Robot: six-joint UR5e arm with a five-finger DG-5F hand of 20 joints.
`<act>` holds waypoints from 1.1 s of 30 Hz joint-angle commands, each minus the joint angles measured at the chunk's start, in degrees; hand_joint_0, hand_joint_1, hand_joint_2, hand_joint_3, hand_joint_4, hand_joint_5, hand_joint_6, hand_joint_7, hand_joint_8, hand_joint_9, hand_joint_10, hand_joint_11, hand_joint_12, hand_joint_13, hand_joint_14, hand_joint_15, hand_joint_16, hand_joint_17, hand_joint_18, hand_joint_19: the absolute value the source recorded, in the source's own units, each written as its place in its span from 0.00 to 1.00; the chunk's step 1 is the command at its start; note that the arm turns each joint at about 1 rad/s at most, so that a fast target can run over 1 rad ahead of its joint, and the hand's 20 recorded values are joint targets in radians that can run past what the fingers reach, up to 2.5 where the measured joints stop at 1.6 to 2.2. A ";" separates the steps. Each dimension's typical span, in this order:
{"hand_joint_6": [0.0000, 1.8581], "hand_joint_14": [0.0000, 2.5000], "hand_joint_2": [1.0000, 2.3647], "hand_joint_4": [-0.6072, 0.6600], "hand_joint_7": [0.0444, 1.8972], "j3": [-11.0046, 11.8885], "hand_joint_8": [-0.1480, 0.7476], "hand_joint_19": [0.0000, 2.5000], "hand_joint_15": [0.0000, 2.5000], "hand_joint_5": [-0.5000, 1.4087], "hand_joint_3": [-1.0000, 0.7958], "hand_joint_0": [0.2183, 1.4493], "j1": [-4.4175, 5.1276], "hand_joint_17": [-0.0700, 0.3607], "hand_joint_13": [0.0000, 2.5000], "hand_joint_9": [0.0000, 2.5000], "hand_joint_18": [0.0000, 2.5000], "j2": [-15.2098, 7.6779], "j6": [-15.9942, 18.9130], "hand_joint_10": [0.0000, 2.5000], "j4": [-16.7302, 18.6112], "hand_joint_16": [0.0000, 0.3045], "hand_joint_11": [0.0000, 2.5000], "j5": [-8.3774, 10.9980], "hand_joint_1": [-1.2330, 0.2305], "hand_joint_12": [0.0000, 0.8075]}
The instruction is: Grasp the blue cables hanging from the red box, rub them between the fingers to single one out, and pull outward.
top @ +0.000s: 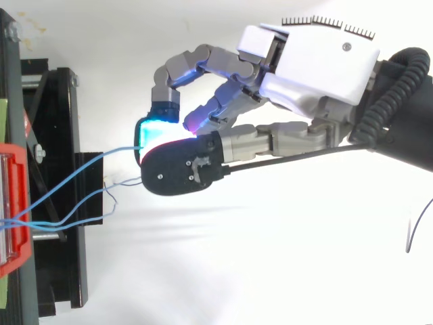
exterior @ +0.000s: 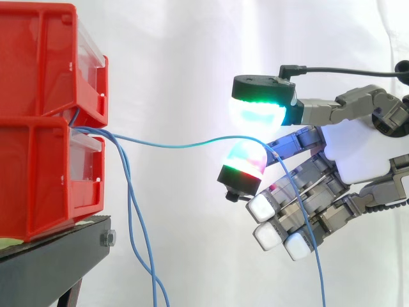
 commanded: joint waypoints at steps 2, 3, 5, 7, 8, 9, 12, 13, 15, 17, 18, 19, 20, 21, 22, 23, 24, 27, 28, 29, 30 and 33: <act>0.46 0.01 0.00 0.50 0.58 0.02 0.48 0.24 0.22 0.20 0.28 0.22 0.02 0.44 0.33 0.40 0.28 0.00 -0.13 0.01 0.02 0.17 0.20 -0.02 0.49 0.49; 0.46 0.01 0.00 0.49 0.58 0.02 0.48 0.24 0.22 0.20 0.28 0.24 -0.06 0.43 0.33 0.40 0.28 0.00 -0.13 0.01 0.02 0.17 0.20 -0.02 0.50 0.48; 0.46 0.01 0.00 0.49 0.59 0.02 0.46 0.25 0.22 0.20 0.31 0.27 0.02 0.42 0.33 0.39 0.27 0.00 -0.13 0.01 0.02 0.16 0.20 -0.02 0.50 0.48; 0.45 0.01 0.01 0.49 0.60 0.02 0.46 0.25 0.23 0.20 0.36 0.28 0.02 0.41 0.32 0.39 0.27 0.00 -0.22 0.01 0.02 0.16 0.20 -0.10 0.48 0.47; 0.45 0.01 0.01 0.49 0.59 -0.07 0.46 0.25 0.23 0.20 0.37 0.29 0.02 0.41 0.32 0.39 0.27 0.00 -0.13 0.01 0.02 0.16 0.20 -0.10 0.47 0.47; 0.45 0.01 0.01 0.49 0.60 -0.07 0.46 0.25 0.23 0.20 0.38 0.28 0.02 0.41 0.32 0.39 0.27 0.00 -0.13 0.01 0.02 0.16 0.20 -0.10 0.46 0.47; 0.45 0.01 0.01 0.51 0.59 0.02 0.48 0.24 0.22 0.20 0.41 0.28 0.02 0.44 0.33 0.40 0.28 0.00 -0.13 0.01 0.02 0.17 0.20 -0.10 0.43 0.50; 0.45 0.01 0.01 0.51 0.59 0.02 0.49 0.24 0.22 0.20 0.42 0.28 0.02 0.44 0.33 0.40 0.28 0.00 -0.13 0.01 0.02 0.18 0.20 -0.10 0.42 0.51; 0.45 0.01 0.01 0.52 0.60 0.02 0.50 0.23 0.22 0.20 0.43 0.28 0.02 0.45 0.33 0.40 0.29 0.00 -0.22 0.01 0.02 0.18 0.20 -0.19 0.41 0.51; 0.46 0.01 0.01 0.52 0.59 0.02 0.50 0.23 0.22 0.20 0.43 0.29 0.02 0.45 0.33 0.40 0.29 0.00 -0.22 0.01 0.02 0.18 0.19 -0.19 0.40 0.51; 0.46 0.01 0.01 0.53 0.59 -0.07 0.50 0.23 0.22 0.19 0.43 0.29 0.02 0.45 0.33 0.40 0.29 0.00 -0.22 0.01 0.02 0.18 0.20 -0.19 0.40 0.51; 0.46 0.01 0.01 0.53 0.59 -0.07 0.50 0.24 0.22 0.19 0.43 0.29 0.02 0.45 0.33 0.40 0.29 0.00 -0.22 0.01 0.02 0.18 0.20 -0.19 0.40 0.51; 0.46 0.01 0.01 0.54 0.59 -0.07 0.50 0.23 0.22 0.19 0.42 0.29 0.02 0.44 0.33 0.39 0.28 0.00 -0.22 0.01 0.02 0.18 0.20 -0.19 0.40 0.50; 0.46 0.01 0.01 0.54 0.59 0.02 0.50 0.24 0.22 0.19 0.41 0.29 0.02 0.44 0.33 0.39 0.28 0.00 -0.22 0.01 0.02 0.17 0.20 -0.19 0.39 0.50; 0.46 0.01 0.01 0.54 0.60 0.02 0.48 0.24 0.23 0.19 0.40 0.29 0.02 0.42 0.32 0.39 0.27 0.00 -0.22 0.01 0.02 0.16 0.20 -0.19 0.39 0.48; 0.46 0.01 0.01 0.53 0.60 0.02 0.48 0.25 0.23 0.19 0.37 0.28 0.02 0.42 0.32 0.39 0.27 0.00 -0.22 0.01 0.02 0.16 0.20 -0.19 0.39 0.48; 0.46 0.01 0.01 0.53 0.59 0.02 0.48 0.24 0.23 0.19 0.35 0.27 0.02 0.42 0.32 0.39 0.27 0.00 -0.22 0.01 0.02 0.16 0.20 -0.19 0.40 0.48; 0.46 0.01 0.00 0.53 0.59 0.02 0.48 0.24 0.22 0.19 0.32 0.26 0.02 0.42 0.33 0.39 0.27 0.00 -0.13 0.01 0.02 0.16 0.20 -0.19 0.41 0.48; 0.46 0.01 0.00 0.53 0.59 0.02 0.48 0.24 0.22 0.19 0.31 0.25 0.02 0.42 0.33 0.39 0.27 0.00 -0.13 0.01 0.02 0.17 0.21 -0.19 0.42 0.48; 0.46 0.01 0.00 0.53 0.60 0.02 0.48 0.24 0.23 0.19 0.30 0.25 0.02 0.43 0.33 0.39 0.27 0.00 -0.22 0.01 0.02 0.17 0.21 -0.19 0.42 0.48; 0.46 0.01 0.00 0.54 0.59 -0.07 0.48 0.24 0.22 0.19 0.30 0.24 0.02 0.43 0.33 0.39 0.27 0.00 -0.13 0.01 0.02 0.17 0.20 -0.10 0.42 0.49; 0.46 0.01 0.00 0.54 0.59 0.02 0.49 0.24 0.22 0.19 0.30 0.24 0.02 0.43 0.33 0.39 0.28 0.00 -0.22 0.01 0.02 0.17 0.20 -0.19 0.42 0.49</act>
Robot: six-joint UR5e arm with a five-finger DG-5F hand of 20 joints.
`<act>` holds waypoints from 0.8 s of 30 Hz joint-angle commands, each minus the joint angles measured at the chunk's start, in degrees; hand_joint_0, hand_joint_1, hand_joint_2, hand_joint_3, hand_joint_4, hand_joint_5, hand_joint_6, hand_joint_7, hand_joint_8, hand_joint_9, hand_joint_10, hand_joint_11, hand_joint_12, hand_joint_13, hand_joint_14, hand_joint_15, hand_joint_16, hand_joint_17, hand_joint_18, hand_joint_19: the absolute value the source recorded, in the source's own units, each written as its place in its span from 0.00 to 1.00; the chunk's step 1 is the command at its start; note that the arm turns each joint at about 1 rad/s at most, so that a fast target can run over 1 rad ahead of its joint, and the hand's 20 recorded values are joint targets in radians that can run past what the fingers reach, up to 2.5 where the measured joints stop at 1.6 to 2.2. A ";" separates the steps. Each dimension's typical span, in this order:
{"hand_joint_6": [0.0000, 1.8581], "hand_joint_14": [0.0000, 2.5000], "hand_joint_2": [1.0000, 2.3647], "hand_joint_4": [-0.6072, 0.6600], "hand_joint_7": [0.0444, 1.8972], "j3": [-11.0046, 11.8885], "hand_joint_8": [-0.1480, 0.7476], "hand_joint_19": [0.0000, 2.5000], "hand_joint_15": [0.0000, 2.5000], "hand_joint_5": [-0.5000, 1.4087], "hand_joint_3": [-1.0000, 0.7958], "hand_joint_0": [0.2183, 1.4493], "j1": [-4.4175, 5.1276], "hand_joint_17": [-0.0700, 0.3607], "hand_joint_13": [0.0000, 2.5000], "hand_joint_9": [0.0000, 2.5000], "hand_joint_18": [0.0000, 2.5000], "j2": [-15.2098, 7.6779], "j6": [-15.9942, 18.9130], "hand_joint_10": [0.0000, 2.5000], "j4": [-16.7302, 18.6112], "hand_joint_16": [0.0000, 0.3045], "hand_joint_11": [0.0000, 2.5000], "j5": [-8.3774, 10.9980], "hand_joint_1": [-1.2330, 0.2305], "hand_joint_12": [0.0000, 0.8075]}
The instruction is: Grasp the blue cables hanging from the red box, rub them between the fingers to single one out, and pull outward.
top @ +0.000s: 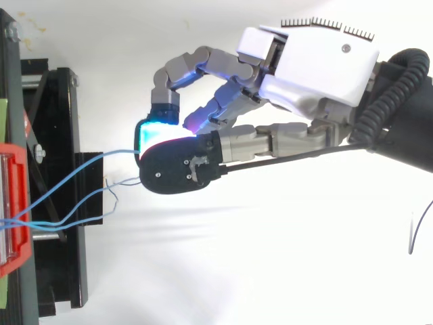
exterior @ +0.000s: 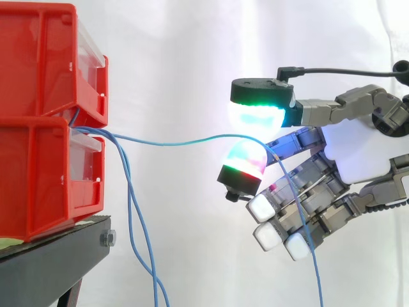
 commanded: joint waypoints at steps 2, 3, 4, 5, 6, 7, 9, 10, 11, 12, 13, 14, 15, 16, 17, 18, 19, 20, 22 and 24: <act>0.46 0.01 0.00 0.54 0.59 -0.07 0.49 0.24 0.22 0.19 0.30 0.24 0.00 0.43 0.33 0.39 0.28 -0.02 0.02 0.01 0.00 0.17 0.21 -0.01 0.42 0.49; 0.46 0.01 0.00 0.54 0.60 0.01 0.49 0.24 0.22 0.19 0.30 0.24 0.00 0.43 0.33 0.39 0.28 -0.02 0.02 0.01 0.00 0.17 0.20 -0.01 0.42 0.49; 0.46 0.01 0.00 0.54 0.60 0.01 0.49 0.24 0.22 0.19 0.30 0.24 0.00 0.43 0.33 0.39 0.28 -0.02 0.02 0.01 0.00 0.17 0.20 -0.01 0.42 0.49; 0.46 0.01 0.00 0.54 0.60 0.01 0.49 0.24 0.22 0.19 0.30 0.24 0.00 0.43 0.33 0.39 0.27 -0.02 0.02 0.01 0.00 0.17 0.20 -0.01 0.42 0.49; 0.46 0.01 0.00 0.54 0.60 0.01 0.49 0.24 0.22 0.19 0.31 0.24 0.00 0.43 0.33 0.39 0.27 -0.02 0.02 0.01 0.00 0.17 0.20 -0.01 0.41 0.49; 0.46 0.01 0.00 0.54 0.60 0.01 0.49 0.24 0.23 0.19 0.31 0.25 0.00 0.43 0.32 0.39 0.27 -0.02 0.02 0.01 0.00 0.17 0.20 -0.01 0.41 0.49; 0.46 0.01 0.01 0.54 0.61 0.01 0.48 0.24 0.23 0.19 0.34 0.26 0.00 0.42 0.32 0.39 0.27 -0.02 0.02 0.01 0.00 0.16 0.21 -0.01 0.40 0.48; 0.46 0.01 0.01 0.54 0.61 0.01 0.48 0.25 0.23 0.19 0.37 0.28 0.00 0.41 0.32 0.39 0.27 -0.02 -0.06 0.01 0.00 0.16 0.20 0.08 0.39 0.47; 0.46 0.01 0.01 0.53 0.62 -0.07 0.48 0.24 0.23 0.19 0.41 0.28 0.00 0.41 0.32 0.39 0.27 -0.02 0.02 0.01 -0.09 0.16 0.20 0.08 0.39 0.47; 0.46 0.01 0.01 0.53 0.61 0.01 0.49 0.24 0.22 0.19 0.42 0.29 0.00 0.43 0.33 0.39 0.27 -0.02 0.02 0.01 -0.09 0.17 0.20 0.08 0.38 0.48; 0.47 0.01 0.01 0.52 0.61 0.01 0.50 0.23 0.22 0.20 0.45 0.29 0.00 0.44 0.33 0.40 0.28 -0.02 0.02 0.01 -0.09 0.17 0.20 0.08 0.38 0.50; 0.47 0.01 0.01 0.52 0.61 0.01 0.51 0.23 0.22 0.20 0.46 0.29 0.00 0.44 0.33 0.40 0.29 -0.02 0.02 0.01 -0.09 0.18 0.20 0.08 0.38 0.51; 0.47 0.01 0.01 0.51 0.60 0.01 0.51 0.22 0.22 0.20 0.47 0.29 0.00 0.45 0.34 0.40 0.29 -0.02 0.02 0.01 -0.09 0.18 0.20 0.08 0.37 0.52; 0.47 0.01 0.01 0.51 0.60 0.01 0.52 0.22 0.21 0.20 0.49 0.29 0.00 0.46 0.34 0.40 0.30 -0.02 0.02 0.01 -0.09 0.19 0.20 -0.01 0.36 0.52; 0.47 0.01 0.01 0.50 0.60 0.01 0.53 0.22 0.22 0.20 0.50 0.29 0.00 0.46 0.34 0.40 0.30 -0.02 0.02 0.01 -0.09 0.19 0.20 -0.01 0.36 0.53; 0.47 0.01 0.01 0.50 0.61 0.01 0.52 0.22 0.21 0.20 0.51 0.29 0.00 0.46 0.34 0.40 0.30 -0.02 0.02 0.01 -0.09 0.19 0.20 -0.01 0.36 0.53; 0.47 0.01 0.01 0.50 0.60 0.01 0.52 0.21 0.21 0.20 0.53 0.29 0.00 0.47 0.34 0.41 0.31 -0.02 0.02 0.00 -0.09 0.19 0.20 -0.01 0.35 0.53; 0.48 0.01 0.01 0.49 0.60 0.01 0.52 0.21 0.21 0.20 0.53 0.29 0.00 0.47 0.35 0.41 0.31 -0.02 0.02 0.00 -0.09 0.19 0.20 -0.01 0.35 0.53; 0.48 0.01 0.01 0.49 0.60 0.01 0.52 0.21 0.21 0.20 0.54 0.29 0.00 0.47 0.35 0.41 0.31 -0.02 -0.06 0.00 -0.09 0.19 0.20 -0.01 0.35 0.54; 0.48 0.01 0.01 0.48 0.60 0.01 0.52 0.21 0.21 0.20 0.54 0.30 0.00 0.47 0.35 0.41 0.31 -0.02 -0.06 0.01 0.00 0.19 0.20 0.08 0.34 0.54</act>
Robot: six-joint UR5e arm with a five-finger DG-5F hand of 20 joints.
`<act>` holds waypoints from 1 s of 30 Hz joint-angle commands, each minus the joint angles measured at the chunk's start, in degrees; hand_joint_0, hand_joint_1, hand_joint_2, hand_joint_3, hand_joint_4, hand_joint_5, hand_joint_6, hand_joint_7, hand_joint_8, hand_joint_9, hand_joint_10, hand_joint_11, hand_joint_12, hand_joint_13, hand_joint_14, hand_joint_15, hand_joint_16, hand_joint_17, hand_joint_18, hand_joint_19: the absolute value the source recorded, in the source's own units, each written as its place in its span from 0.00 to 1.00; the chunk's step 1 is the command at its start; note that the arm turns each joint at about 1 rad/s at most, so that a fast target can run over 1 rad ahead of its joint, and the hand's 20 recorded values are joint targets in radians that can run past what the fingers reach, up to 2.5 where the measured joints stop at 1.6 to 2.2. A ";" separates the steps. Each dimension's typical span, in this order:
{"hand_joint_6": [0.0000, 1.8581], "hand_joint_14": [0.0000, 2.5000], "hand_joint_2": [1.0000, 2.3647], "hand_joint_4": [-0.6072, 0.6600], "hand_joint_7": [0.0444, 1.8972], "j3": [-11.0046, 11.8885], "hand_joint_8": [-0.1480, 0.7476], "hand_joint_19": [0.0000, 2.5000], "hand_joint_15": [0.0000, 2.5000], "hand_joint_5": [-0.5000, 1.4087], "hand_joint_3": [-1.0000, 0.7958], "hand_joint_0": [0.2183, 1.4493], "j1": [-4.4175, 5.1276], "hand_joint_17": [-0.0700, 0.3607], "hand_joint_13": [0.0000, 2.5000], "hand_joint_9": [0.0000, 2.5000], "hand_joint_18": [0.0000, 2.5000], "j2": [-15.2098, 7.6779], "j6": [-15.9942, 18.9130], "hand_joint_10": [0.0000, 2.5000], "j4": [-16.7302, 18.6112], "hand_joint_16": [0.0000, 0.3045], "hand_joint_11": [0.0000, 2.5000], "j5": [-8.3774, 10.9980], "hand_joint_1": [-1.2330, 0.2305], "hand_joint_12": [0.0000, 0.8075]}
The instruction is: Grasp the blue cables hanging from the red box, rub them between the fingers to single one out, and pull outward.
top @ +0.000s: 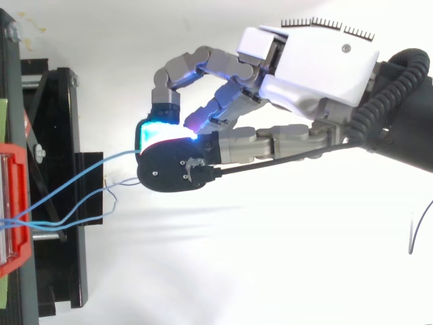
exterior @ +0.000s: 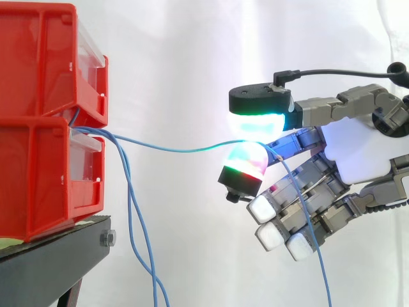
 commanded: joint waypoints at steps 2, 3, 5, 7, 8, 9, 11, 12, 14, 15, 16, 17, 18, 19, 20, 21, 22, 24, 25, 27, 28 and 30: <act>0.48 0.01 0.01 0.48 0.61 -0.08 0.52 0.21 0.21 0.20 0.54 0.30 0.00 0.46 0.35 0.41 0.31 0.00 -0.05 0.01 -0.01 0.19 0.20 0.05 0.33 0.53; 0.48 0.01 0.01 0.48 0.61 0.01 0.52 0.21 0.21 0.20 0.55 0.30 0.00 0.46 0.35 0.41 0.31 0.00 -0.05 0.00 0.08 0.19 0.20 0.05 0.33 0.53; 0.48 0.01 0.01 0.50 0.63 0.01 0.51 0.21 0.21 0.20 0.56 0.31 0.00 0.45 0.34 0.40 0.31 0.00 0.04 0.01 0.08 0.18 0.20 0.05 0.32 0.52; 0.48 0.01 0.01 0.50 0.65 0.01 0.50 0.21 0.21 0.20 0.57 0.32 0.09 0.44 0.34 0.40 0.31 0.00 0.13 0.01 -0.01 0.18 0.20 -0.03 0.31 0.51; 0.48 0.01 0.01 0.50 0.65 0.01 0.50 0.21 0.22 0.20 0.57 0.32 0.09 0.44 0.34 0.40 0.31 0.00 0.13 0.01 -0.01 0.18 0.20 -0.03 0.31 0.51; 0.48 0.01 0.01 0.50 0.65 0.01 0.50 0.21 0.21 0.20 0.57 0.32 0.18 0.44 0.34 0.40 0.31 0.00 0.21 0.01 -0.01 0.17 0.20 -0.12 0.31 0.50; 0.48 0.01 0.01 0.49 0.65 0.01 0.50 0.21 0.22 0.20 0.57 0.32 0.26 0.44 0.34 0.40 0.30 0.00 0.21 0.01 -0.01 0.17 0.21 -0.30 0.30 0.49; 0.48 0.01 0.01 0.49 0.66 0.01 0.50 0.21 0.22 0.20 0.57 0.33 0.26 0.43 0.34 0.40 0.30 0.00 0.21 0.01 -0.01 0.17 0.21 -0.47 0.30 0.49; 0.49 0.01 0.01 0.47 0.66 0.01 0.49 0.21 0.22 0.19 0.57 0.33 0.26 0.43 0.33 0.40 0.30 0.00 0.21 0.01 0.08 0.17 0.21 -0.47 0.29 0.48; 0.49 0.01 0.02 0.47 0.67 0.01 0.49 0.21 0.22 0.19 0.58 0.33 0.26 0.43 0.33 0.40 0.30 0.00 0.21 0.01 0.08 0.17 0.21 -0.56 0.29 0.48; 0.49 0.01 0.02 0.47 0.66 0.01 0.49 0.21 0.22 0.19 0.58 0.33 0.35 0.43 0.33 0.39 0.30 0.00 0.21 0.01 0.08 0.17 0.21 -0.47 0.29 0.48; 0.49 0.01 0.02 0.47 0.67 0.01 0.49 0.21 0.22 0.19 0.58 0.33 0.35 0.43 0.33 0.39 0.30 0.00 0.21 0.01 0.08 0.17 0.21 -0.47 0.29 0.48; 0.49 0.01 0.02 0.46 0.68 0.01 0.49 0.21 0.22 0.19 0.58 0.33 0.44 0.43 0.33 0.39 0.30 0.00 0.21 0.01 0.08 0.17 0.21 -0.56 0.29 0.48; 0.49 0.01 0.02 0.46 0.69 0.01 0.49 0.22 0.22 0.19 0.58 0.34 0.44 0.43 0.33 0.39 0.30 0.00 0.21 0.01 0.08 0.17 0.21 -0.47 0.29 0.48; 0.49 0.01 0.02 0.45 0.69 0.01 0.49 0.21 0.22 0.19 0.59 0.34 0.53 0.43 0.33 0.39 0.30 0.00 0.21 0.01 0.08 0.17 0.21 -0.47 0.28 0.48; 0.49 0.01 0.01 0.43 0.71 0.01 0.49 0.21 0.21 0.19 0.59 0.35 0.53 0.43 0.33 0.39 0.30 0.00 0.21 0.01 0.08 0.17 0.21 -0.47 0.28 0.48; 0.49 0.01 0.01 0.42 0.73 0.01 0.49 0.21 0.21 0.19 0.60 0.35 0.53 0.42 0.33 0.39 0.30 0.00 0.21 0.01 0.08 0.16 0.21 -0.47 0.28 0.48; 0.49 0.01 0.01 0.42 0.78 0.01 0.49 0.21 0.22 0.19 0.61 0.36 0.62 0.42 0.33 0.39 0.30 0.00 0.21 0.01 0.08 0.16 0.21 -0.47 0.27 0.48; 0.49 0.01 0.01 0.42 0.80 -0.08 0.49 0.21 0.22 0.19 0.61 0.37 0.62 0.42 0.34 0.39 0.30 0.00 0.21 0.01 -0.01 0.16 0.21 -0.47 0.27 0.48; 0.50 0.01 0.01 0.40 0.78 0.01 0.49 0.21 0.22 0.19 0.61 0.37 0.62 0.42 0.34 0.39 0.30 0.00 0.21 0.01 0.08 0.16 0.21 -0.47 0.27 0.48; 0.50 0.01 0.01 0.39 0.77 -0.08 0.48 0.21 0.21 0.19 0.61 0.37 0.62 0.42 0.34 0.39 0.30 0.00 0.21 0.01 -0.01 0.16 0.21 -0.47 0.27 0.48; 0.50 0.01 0.01 0.38 0.77 0.01 0.48 0.21 0.22 0.19 0.61 0.38 0.62 0.42 0.34 0.39 0.30 0.00 0.21 0.01 -0.01 0.16 0.21 -0.47 0.28 0.47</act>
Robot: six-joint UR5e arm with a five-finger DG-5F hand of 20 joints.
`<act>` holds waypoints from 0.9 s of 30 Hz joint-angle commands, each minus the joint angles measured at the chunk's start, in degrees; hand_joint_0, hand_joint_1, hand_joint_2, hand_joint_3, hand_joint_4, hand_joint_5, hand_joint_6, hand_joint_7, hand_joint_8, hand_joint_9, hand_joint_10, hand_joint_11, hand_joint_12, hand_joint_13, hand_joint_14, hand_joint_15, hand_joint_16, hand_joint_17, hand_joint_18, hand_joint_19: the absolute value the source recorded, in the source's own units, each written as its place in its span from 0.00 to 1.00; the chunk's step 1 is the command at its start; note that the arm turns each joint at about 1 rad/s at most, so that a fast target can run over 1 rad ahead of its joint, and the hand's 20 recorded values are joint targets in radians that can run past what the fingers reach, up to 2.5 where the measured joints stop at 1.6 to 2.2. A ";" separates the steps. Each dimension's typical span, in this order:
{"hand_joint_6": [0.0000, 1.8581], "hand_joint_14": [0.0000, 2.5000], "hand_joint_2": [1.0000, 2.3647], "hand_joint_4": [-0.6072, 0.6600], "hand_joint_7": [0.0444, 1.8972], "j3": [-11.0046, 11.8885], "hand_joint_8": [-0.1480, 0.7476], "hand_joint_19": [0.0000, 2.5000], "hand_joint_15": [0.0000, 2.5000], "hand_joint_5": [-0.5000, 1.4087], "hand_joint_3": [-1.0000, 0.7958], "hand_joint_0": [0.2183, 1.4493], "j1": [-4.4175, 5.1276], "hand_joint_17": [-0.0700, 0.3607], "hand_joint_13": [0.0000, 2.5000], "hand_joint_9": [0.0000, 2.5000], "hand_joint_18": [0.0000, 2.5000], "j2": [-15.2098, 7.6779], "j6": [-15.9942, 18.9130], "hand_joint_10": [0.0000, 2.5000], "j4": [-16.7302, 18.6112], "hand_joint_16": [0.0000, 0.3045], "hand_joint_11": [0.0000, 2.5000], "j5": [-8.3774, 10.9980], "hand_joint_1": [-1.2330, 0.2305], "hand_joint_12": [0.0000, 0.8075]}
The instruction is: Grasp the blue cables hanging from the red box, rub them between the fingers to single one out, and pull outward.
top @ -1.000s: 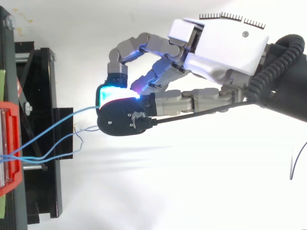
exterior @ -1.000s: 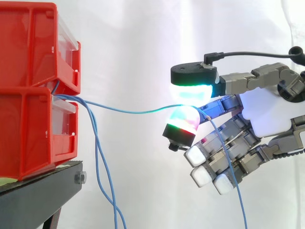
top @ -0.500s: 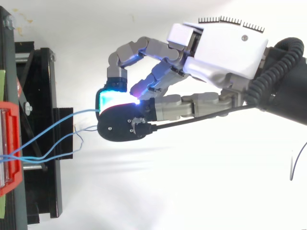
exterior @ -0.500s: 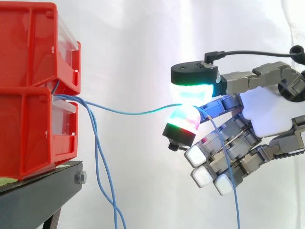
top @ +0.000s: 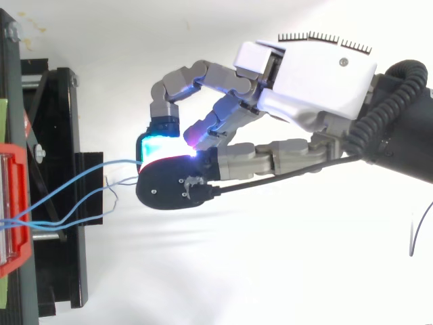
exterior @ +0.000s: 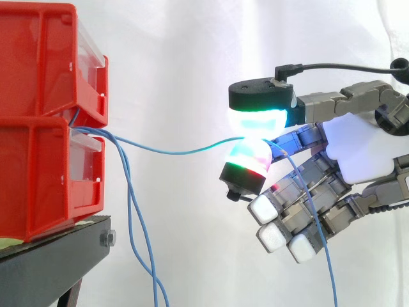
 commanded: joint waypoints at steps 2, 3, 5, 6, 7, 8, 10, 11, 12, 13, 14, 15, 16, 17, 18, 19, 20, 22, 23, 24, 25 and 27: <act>0.50 0.01 0.01 0.38 0.77 0.01 0.48 0.21 0.21 0.18 0.60 0.38 0.02 0.42 0.33 0.39 0.29 0.00 0.00 0.01 -0.03 0.16 0.21 0.00 0.28 0.47; 0.51 0.01 0.01 0.38 0.77 0.01 0.48 0.21 0.21 0.18 0.60 0.38 0.02 0.42 0.33 0.38 0.29 0.00 0.00 0.01 -0.03 0.16 0.20 0.00 0.28 0.47; 0.51 0.01 0.01 0.38 0.78 0.01 0.47 0.21 0.21 0.18 0.60 0.38 0.02 0.42 0.33 0.38 0.29 0.00 0.00 0.01 -0.03 0.16 0.20 0.00 0.28 0.48; 0.51 0.01 0.01 0.38 0.78 0.01 0.47 0.21 0.21 0.18 0.60 0.38 0.02 0.42 0.33 0.38 0.29 0.00 0.00 0.01 0.06 0.16 0.21 0.00 0.28 0.48; 0.51 0.01 0.01 0.38 0.78 0.01 0.47 0.21 0.21 0.18 0.60 0.38 0.02 0.42 0.33 0.38 0.29 0.00 -0.09 0.01 -0.03 0.16 0.20 0.00 0.28 0.48; 0.51 0.01 0.01 0.37 0.78 0.01 0.47 0.21 0.21 0.18 0.60 0.38 0.02 0.42 0.33 0.38 0.29 0.00 -0.18 0.01 0.06 0.16 0.20 0.00 0.29 0.48; 0.51 0.01 0.01 0.37 0.78 0.01 0.47 0.21 0.21 0.18 0.60 0.38 0.02 0.42 0.33 0.38 0.29 0.00 -0.18 0.01 0.06 0.16 0.20 -0.09 0.29 0.48; 0.51 0.01 0.01 0.38 0.78 0.01 0.47 0.22 0.22 0.18 0.61 0.37 0.02 0.42 0.33 0.38 0.29 0.00 -0.18 0.01 0.06 0.16 0.20 0.00 0.29 0.48; 0.51 0.01 0.01 0.38 0.78 0.01 0.47 0.21 0.21 0.18 0.60 0.38 0.02 0.42 0.33 0.38 0.29 0.00 -0.18 0.01 0.06 0.16 0.20 -0.09 0.29 0.48; 0.51 0.01 0.01 0.38 0.78 0.01 0.47 0.22 0.22 0.18 0.61 0.37 0.02 0.42 0.33 0.38 0.29 0.00 -0.18 0.01 0.06 0.16 0.20 -0.09 0.29 0.48; 0.51 0.01 0.01 0.38 0.78 -0.08 0.48 0.22 0.21 0.18 0.61 0.37 0.02 0.42 0.33 0.38 0.29 0.00 -0.18 0.01 0.06 0.16 0.20 -0.09 0.29 0.48; 0.51 0.01 0.01 0.38 0.77 0.01 0.47 0.22 0.22 0.18 0.61 0.37 0.02 0.42 0.33 0.38 0.29 0.00 -0.18 0.01 0.06 0.16 0.20 -0.09 0.29 0.48; 0.51 0.01 0.01 0.38 0.77 0.01 0.48 0.22 0.22 0.18 0.61 0.37 0.02 0.42 0.33 0.38 0.29 0.00 -0.18 0.01 0.06 0.16 0.20 -0.09 0.29 0.48; 0.51 0.01 0.01 0.38 0.77 0.01 0.48 0.21 0.21 0.18 0.61 0.37 0.02 0.42 0.33 0.38 0.29 0.00 -0.26 0.01 0.06 0.16 0.20 -0.09 0.29 0.48; 0.51 0.01 0.01 0.38 0.77 -0.08 0.48 0.22 0.22 0.18 0.61 0.37 0.02 0.42 0.33 0.38 0.29 0.00 -0.35 0.01 0.06 0.16 0.20 -0.09 0.29 0.48; 0.51 0.01 0.01 0.38 0.77 -0.08 0.48 0.22 0.22 0.18 0.61 0.37 0.02 0.42 0.33 0.38 0.29 0.00 -0.53 0.01 0.06 0.16 0.20 -0.09 0.29 0.48; 0.51 0.01 0.01 0.38 0.77 0.01 0.48 0.22 0.22 0.19 0.61 0.37 0.02 0.42 0.33 0.38 0.30 0.00 -0.79 0.01 0.06 0.16 0.21 -0.17 0.30 0.49; 0.51 0.01 0.01 0.38 0.76 -0.34 0.49 0.22 0.21 0.19 0.61 0.37 0.10 0.42 0.33 0.38 0.30 -0.09 -2.02 0.01 0.06 0.16 0.20 -0.17 0.30 0.49; 0.51 0.01 0.01 0.38 0.76 -0.34 0.49 0.22 0.21 0.19 0.61 0.37 0.10 0.42 0.33 0.39 0.30 -0.09 -3.08 0.01 0.32 0.16 0.20 -0.26 0.30 0.49; 0.51 0.01 0.01 0.38 0.77 -0.43 0.49 0.22 0.21 0.19 0.61 0.37 0.10 0.42 0.34 0.39 0.30 -0.09 -3.43 0.01 0.50 0.16 0.20 -0.44 0.30 0.49; 0.51 0.01 0.01 0.37 0.77 -0.43 0.49 0.22 0.22 0.19 0.61 0.37 0.19 0.42 0.34 0.39 0.30 -0.09 -3.78 0.01 0.59 0.16 0.20 -0.70 0.30 0.49; 0.51 0.01 0.01 0.37 0.77 -0.34 0.49 0.22 0.21 0.19 0.61 0.37 0.02 0.42 0.34 0.39 0.30 -0.88 -4.22 0.01 2.52 0.16 0.20 -5.80 0.30 0.49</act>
